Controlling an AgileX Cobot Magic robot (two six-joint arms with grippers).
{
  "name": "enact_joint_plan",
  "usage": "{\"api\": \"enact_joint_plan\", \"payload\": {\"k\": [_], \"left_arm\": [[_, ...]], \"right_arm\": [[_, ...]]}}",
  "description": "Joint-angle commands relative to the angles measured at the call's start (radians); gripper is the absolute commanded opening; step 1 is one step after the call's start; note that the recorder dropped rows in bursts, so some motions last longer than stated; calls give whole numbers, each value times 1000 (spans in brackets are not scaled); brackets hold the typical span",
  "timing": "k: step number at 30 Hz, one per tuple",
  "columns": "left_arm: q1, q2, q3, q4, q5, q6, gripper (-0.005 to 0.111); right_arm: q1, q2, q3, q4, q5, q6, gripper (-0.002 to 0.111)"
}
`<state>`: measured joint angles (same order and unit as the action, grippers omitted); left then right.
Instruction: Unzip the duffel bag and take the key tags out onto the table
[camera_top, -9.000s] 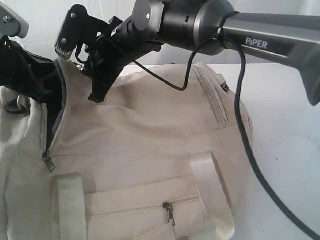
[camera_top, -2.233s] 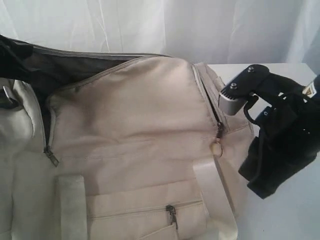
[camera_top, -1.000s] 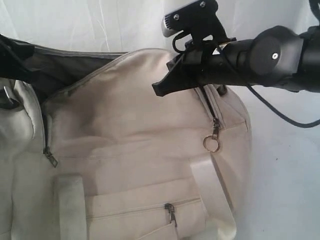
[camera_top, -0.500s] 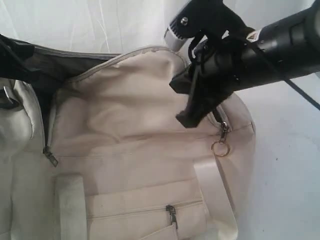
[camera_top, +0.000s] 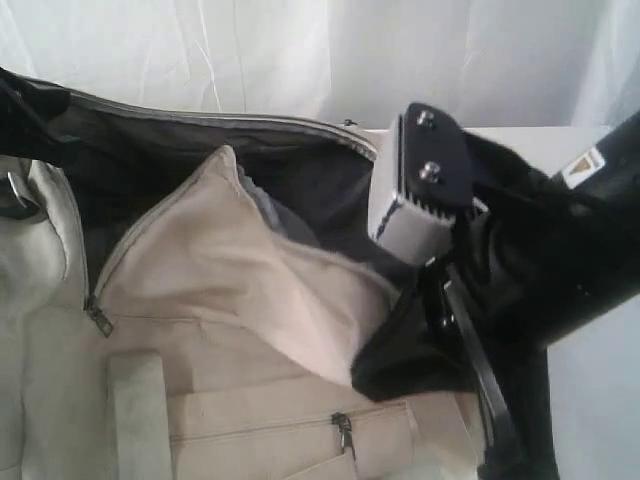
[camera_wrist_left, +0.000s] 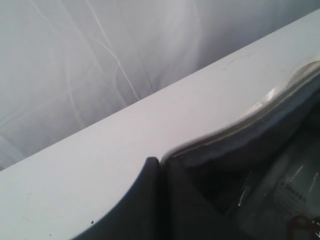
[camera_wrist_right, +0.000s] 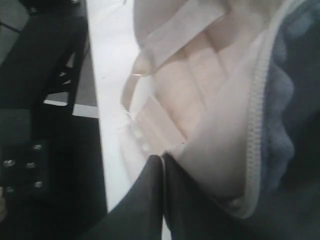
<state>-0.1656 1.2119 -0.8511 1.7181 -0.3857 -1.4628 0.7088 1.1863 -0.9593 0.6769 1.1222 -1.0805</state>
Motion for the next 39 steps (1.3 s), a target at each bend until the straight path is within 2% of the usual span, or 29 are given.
{"api": "enact_joint_plan", "payload": {"k": [1,7,10,13,18,20,28,35,39], "left_arm": [[3,-28,-17,-6,-41,-6,0],[3,-28,-17,-6,-41,-6,0],[3,-28,-17,-6,-41,-6,0],[3,-28,-17,-6,-41,-6,0],[3,-28,-17,-6,-38,-6,0],[3,-28,-17,-6,-33,-6,0],[3,-28,-17,-6,48,-6,0],[3,-28,-17,-6,65,-6,0],[3,-28,-17,-6,60,-6,0]], "right_arm": [[55,17,86,66,79,-17,0],[139,59,217,66,29,-15,0],[160,75,248,66,-14,-15,6],[160,80,259,66,-51,-15,21],[160,80,265,24,-99,22,60],[171,82,275,7,-139,70,66],[247,84,322,-11,-95,72,63],[258,82,300,239,10,54,58],[258,66,232,279,17,3,48]]}}
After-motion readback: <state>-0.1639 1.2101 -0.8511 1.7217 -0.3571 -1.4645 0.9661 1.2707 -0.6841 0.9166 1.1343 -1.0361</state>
